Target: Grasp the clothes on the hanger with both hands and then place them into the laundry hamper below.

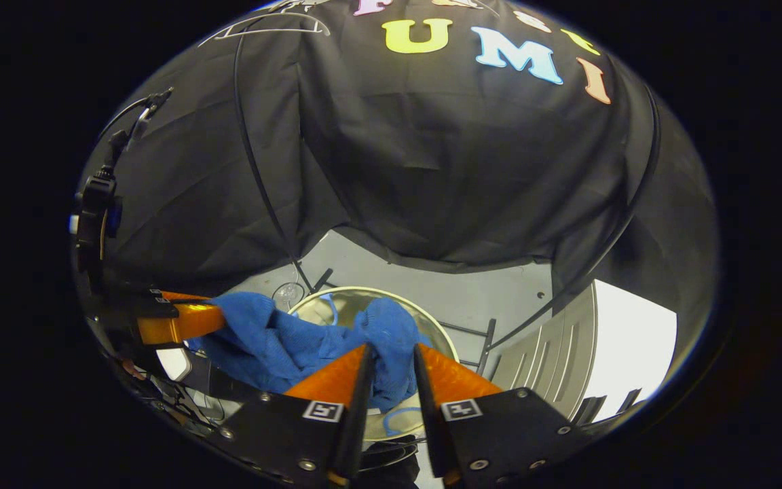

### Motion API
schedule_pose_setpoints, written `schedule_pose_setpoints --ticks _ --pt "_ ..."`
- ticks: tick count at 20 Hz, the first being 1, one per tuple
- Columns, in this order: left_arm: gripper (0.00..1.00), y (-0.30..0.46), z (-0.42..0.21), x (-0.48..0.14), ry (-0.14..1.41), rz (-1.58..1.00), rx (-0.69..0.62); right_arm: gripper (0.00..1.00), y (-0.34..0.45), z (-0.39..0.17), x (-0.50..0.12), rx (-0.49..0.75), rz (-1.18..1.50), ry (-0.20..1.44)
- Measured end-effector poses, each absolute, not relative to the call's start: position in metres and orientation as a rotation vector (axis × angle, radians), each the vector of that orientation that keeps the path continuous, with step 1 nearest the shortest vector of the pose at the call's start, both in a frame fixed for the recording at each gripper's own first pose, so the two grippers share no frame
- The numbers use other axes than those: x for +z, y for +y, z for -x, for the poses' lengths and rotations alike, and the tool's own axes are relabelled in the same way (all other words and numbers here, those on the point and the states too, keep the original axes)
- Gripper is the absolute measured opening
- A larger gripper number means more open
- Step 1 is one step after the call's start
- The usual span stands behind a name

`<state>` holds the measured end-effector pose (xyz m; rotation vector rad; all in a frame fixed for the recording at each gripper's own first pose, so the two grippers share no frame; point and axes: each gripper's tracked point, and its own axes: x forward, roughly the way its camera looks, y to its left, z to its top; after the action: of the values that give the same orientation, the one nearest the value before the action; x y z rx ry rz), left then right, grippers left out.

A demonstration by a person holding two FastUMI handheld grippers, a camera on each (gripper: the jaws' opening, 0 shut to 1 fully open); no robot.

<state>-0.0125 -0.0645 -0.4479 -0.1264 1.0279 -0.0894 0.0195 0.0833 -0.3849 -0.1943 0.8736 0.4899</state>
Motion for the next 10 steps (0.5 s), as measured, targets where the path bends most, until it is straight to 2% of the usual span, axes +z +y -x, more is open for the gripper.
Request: schedule_pose_setpoints --ticks 1,2,3,5,7,10 --pt "0.41 -0.062 0.012 -0.447 1.016 0.127 -0.091 0.52 0.086 -0.019 -0.382 0.497 0.196 0.863" --pt "0.62 -0.060 0.011 -0.444 1.006 0.120 -0.085 0.59 0.088 -0.019 -0.381 0.503 0.200 0.853" --pt "0.83 -0.053 0.008 -0.441 0.990 0.101 -0.067 0.73 0.088 -0.020 -0.378 0.505 0.206 0.844" --pt "0.93 -0.048 0.000 -0.425 0.946 0.091 -0.057 0.86 0.090 -0.024 -0.373 0.501 0.208 0.823" --pt "0.94 -0.047 -0.007 -0.409 0.893 0.080 -0.061 0.94 0.090 -0.026 -0.365 0.484 0.199 0.809" --pt "0.88 -0.041 -0.024 -0.369 0.773 0.056 -0.073 0.94 0.090 -0.030 -0.336 0.455 0.174 0.745"
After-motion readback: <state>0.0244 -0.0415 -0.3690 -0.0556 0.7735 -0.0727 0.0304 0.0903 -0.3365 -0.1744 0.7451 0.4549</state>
